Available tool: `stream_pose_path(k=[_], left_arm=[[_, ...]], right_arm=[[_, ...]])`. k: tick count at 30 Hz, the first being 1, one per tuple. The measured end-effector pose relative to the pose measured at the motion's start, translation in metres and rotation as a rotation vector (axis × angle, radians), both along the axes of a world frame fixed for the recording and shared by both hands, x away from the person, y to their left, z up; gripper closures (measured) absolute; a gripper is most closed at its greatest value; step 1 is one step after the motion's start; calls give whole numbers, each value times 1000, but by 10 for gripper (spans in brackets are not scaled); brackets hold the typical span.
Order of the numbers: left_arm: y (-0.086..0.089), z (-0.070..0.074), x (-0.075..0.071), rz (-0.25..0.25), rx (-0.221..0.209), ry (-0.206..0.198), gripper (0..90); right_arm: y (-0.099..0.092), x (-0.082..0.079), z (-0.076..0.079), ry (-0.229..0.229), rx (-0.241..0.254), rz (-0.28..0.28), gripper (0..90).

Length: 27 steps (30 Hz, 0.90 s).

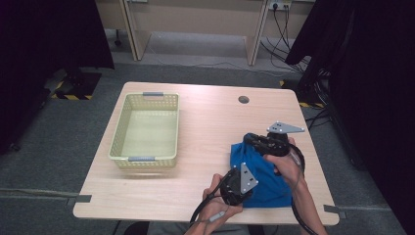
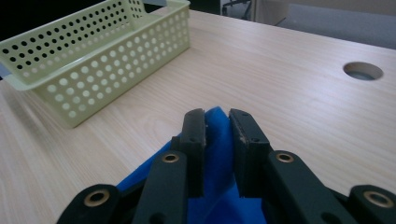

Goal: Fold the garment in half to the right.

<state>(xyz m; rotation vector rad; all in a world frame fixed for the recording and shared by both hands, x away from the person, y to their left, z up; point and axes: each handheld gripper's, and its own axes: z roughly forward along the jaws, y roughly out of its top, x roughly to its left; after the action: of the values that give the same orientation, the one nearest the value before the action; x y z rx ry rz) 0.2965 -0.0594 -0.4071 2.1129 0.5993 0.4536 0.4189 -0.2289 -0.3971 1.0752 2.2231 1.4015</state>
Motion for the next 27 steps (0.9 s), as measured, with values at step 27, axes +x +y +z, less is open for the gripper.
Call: stream_pose_path(k=[27], left_arm=[[-49,-32,12,-53,-4,82,727]], right_arm=[[-61,-7,-34,54,-58,-160,720]])
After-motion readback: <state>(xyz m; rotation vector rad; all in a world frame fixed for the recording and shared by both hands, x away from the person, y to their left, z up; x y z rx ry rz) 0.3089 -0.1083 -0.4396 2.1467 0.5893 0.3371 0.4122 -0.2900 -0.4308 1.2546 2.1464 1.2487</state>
